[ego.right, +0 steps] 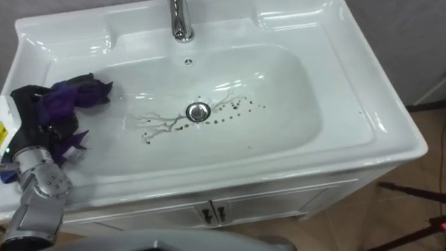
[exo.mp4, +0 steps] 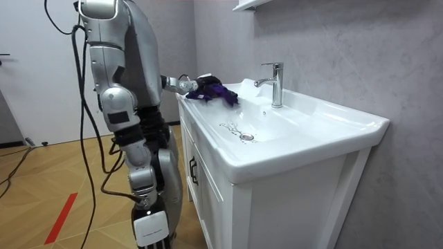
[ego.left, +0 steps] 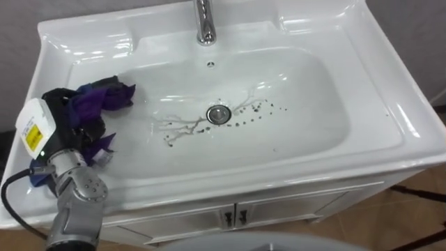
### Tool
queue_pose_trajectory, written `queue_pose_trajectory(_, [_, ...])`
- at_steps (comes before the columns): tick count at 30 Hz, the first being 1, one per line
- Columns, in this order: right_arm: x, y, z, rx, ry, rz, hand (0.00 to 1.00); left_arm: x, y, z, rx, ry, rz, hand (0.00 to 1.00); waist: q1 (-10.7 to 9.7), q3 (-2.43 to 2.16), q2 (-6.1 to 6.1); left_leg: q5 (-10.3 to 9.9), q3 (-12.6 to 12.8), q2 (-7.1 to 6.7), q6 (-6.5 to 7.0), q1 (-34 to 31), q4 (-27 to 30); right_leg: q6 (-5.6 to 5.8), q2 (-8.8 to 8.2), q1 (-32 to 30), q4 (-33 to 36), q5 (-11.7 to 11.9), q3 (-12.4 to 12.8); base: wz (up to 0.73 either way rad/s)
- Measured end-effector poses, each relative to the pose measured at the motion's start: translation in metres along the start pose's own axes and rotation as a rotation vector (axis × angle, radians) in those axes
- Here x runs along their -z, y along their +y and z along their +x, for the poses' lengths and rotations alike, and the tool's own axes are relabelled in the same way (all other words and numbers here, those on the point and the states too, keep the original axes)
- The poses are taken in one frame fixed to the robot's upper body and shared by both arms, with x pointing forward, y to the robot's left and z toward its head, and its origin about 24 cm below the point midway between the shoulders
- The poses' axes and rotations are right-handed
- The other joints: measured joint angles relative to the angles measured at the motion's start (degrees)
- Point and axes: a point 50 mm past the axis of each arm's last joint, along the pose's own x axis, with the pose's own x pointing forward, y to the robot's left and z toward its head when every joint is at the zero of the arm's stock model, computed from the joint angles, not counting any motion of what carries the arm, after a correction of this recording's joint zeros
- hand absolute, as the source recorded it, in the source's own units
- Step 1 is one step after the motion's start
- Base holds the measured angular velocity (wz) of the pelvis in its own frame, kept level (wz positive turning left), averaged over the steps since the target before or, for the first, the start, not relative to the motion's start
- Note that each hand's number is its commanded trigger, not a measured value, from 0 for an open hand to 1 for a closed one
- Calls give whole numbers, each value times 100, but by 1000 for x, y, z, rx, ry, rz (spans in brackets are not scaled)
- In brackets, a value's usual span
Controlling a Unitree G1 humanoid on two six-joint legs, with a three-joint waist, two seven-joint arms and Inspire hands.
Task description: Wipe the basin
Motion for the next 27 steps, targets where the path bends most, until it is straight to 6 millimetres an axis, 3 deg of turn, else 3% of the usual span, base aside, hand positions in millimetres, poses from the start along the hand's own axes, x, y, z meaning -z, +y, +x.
queue_pose_trajectory(4, [-2,1,0,-2,-19,-13,0,-8,-1,-1,6,-26,-24,100,-6,37,-14,0,1,-1,0,-9,-2,1,-1,-3,-4,0,-1,0])
queue_pose_trajectory(15, [-1,2,0,-7,-20,-19,0,-33,-13,-10,68,-116,-78,100,-44,17,12,0,9,2,0,-4,1,2,12,28,-73,2,17,0])
queue_pose_trajectory(27, [4,10,2,-30,-6,-19,0,-39,-18,-14,96,-158,-73,100,-159,36,-4,0,11,6,0,7,-4,0,16,35,-74,3,38,0])
